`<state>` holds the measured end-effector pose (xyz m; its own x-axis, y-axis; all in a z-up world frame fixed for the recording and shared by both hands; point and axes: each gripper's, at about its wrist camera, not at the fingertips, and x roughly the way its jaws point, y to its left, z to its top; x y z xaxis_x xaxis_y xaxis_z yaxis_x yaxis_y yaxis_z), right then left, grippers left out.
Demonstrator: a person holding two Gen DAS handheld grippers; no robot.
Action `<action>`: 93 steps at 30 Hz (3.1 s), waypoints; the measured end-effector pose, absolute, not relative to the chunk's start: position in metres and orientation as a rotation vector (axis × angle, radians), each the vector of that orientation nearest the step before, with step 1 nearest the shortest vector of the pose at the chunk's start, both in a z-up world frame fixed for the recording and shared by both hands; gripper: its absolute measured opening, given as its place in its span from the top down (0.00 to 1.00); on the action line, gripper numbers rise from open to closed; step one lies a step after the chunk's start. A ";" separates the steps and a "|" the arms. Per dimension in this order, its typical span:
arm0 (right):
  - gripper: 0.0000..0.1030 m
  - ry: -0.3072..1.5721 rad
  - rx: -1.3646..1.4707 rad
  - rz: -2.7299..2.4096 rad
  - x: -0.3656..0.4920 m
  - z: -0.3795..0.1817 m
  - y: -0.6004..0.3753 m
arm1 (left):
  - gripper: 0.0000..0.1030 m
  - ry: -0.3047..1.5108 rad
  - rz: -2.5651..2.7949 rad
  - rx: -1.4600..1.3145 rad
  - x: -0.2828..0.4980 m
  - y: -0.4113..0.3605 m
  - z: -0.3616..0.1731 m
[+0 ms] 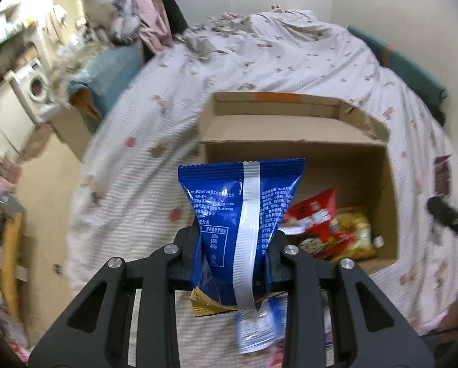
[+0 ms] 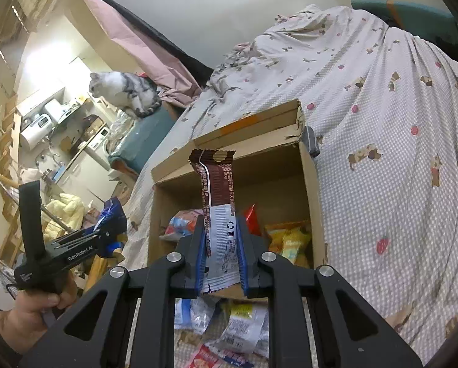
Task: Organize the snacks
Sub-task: 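Carry the blue bag and chocolate bar over the box with both tools, then lower both snacks into the box and open both tools, then withdraw both tools from the box toward the snacks in front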
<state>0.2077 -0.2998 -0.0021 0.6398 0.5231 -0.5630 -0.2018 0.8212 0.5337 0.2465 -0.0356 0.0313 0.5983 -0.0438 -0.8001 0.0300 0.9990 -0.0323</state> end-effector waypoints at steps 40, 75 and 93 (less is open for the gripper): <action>0.82 0.995 0.419 0.348 0.241 -0.071 -0.288 | 0.74 0.865 -0.138 -0.021 0.260 -0.051 -0.015; 0.15 0.897 0.438 0.362 0.234 -0.048 -0.293 | 0.21 0.802 -0.137 -0.026 0.252 -0.049 -0.005; 0.15 0.835 0.273 0.355 0.196 -0.016 -0.263 | 0.21 0.777 -0.094 -0.135 0.227 -0.025 0.012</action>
<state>0.1956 -0.2633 -0.0162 0.6184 0.4096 -0.6707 -0.1982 0.9072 0.3712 0.2272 -0.0247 0.0121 0.7092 -0.1336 -0.6922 0.0344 0.9873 -0.1554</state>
